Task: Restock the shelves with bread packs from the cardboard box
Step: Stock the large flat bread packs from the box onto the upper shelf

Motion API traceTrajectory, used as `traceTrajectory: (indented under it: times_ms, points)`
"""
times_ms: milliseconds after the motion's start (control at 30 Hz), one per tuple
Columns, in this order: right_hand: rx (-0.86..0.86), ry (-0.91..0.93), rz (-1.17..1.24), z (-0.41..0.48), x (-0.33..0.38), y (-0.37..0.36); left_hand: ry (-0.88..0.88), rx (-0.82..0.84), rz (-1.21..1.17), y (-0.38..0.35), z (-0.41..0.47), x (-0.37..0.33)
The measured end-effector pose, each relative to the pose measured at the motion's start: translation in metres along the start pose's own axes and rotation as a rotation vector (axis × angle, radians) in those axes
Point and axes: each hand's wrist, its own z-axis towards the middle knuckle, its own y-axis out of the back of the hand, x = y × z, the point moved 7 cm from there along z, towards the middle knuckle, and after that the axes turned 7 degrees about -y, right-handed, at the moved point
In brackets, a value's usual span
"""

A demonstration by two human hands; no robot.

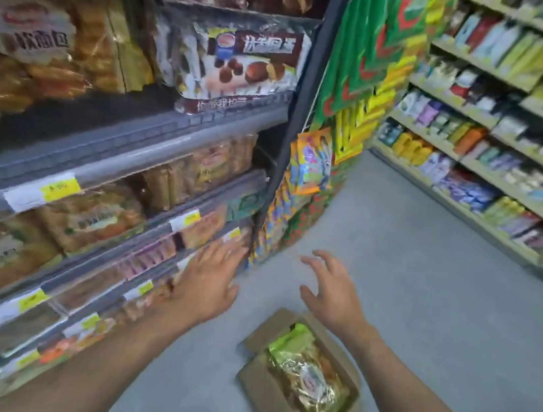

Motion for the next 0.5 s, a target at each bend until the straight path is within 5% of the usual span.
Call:
traceTrajectory:
  times_ms: [500]
  points:
    - [0.178, -0.739, 0.263, -0.138, -0.308, -0.164, -0.044, 0.473, -0.122, -0.305, 0.064, -0.096]
